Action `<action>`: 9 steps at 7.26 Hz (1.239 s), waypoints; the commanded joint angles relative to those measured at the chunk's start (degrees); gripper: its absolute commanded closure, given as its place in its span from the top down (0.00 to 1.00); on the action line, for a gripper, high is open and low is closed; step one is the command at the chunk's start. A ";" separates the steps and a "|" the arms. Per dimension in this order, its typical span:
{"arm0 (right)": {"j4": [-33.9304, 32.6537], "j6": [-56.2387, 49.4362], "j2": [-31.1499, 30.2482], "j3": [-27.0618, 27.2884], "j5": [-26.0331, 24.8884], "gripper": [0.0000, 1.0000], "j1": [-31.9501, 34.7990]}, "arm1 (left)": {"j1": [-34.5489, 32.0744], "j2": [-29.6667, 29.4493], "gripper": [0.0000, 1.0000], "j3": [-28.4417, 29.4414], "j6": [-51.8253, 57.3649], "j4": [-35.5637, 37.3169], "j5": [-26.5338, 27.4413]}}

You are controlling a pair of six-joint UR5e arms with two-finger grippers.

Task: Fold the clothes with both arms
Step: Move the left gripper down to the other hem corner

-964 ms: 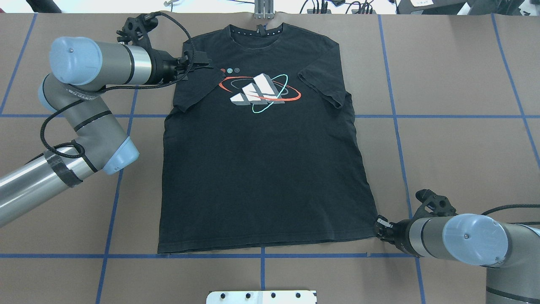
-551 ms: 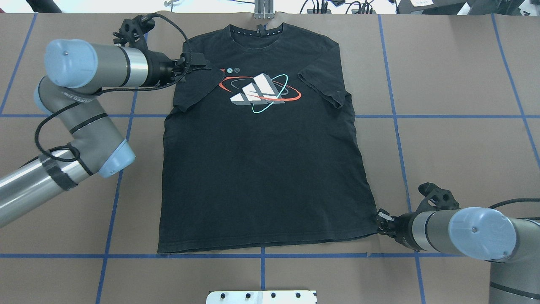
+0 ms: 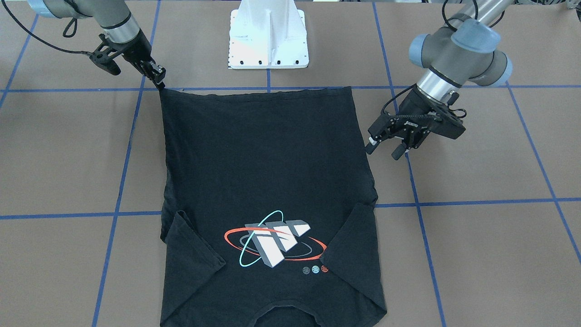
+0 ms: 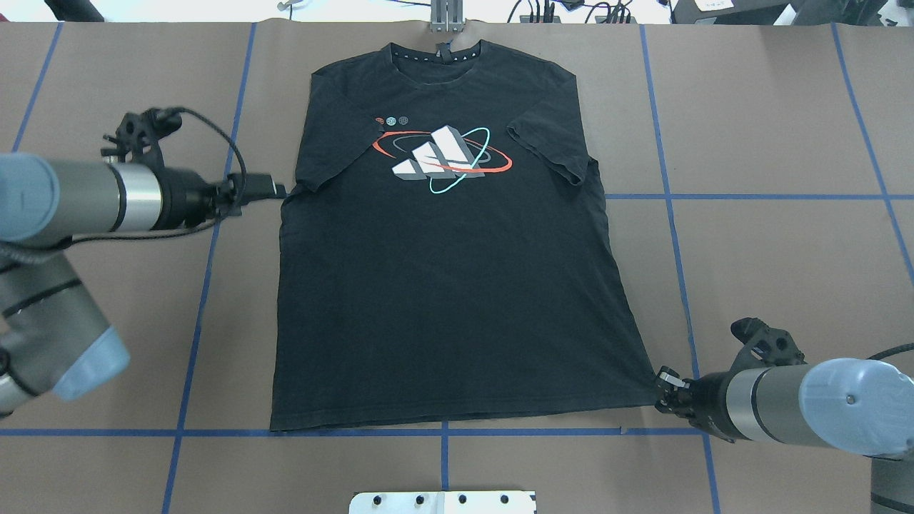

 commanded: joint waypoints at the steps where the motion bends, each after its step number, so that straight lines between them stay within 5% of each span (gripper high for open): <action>1: 0.10 0.04 -2.65 2.47 2.47 0.00 -1.62 | 12.60 8.99 1.00 -12.29 -11.52 3.80 4.32; 4: 0.10 0.04 -3.63 2.93 2.57 0.00 -2.68 | 26.51 13.35 1.00 -13.67 -23.42 8.96 14.06; 6: 0.10 0.04 -3.54 3.28 2.57 0.00 -2.69 | 31.99 13.35 0.99 -13.67 -28.02 9.69 15.43; 9: 0.10 0.04 -3.54 3.46 2.57 0.00 -2.68 | 33.42 12.74 0.70 -13.67 -29.01 14.35 15.52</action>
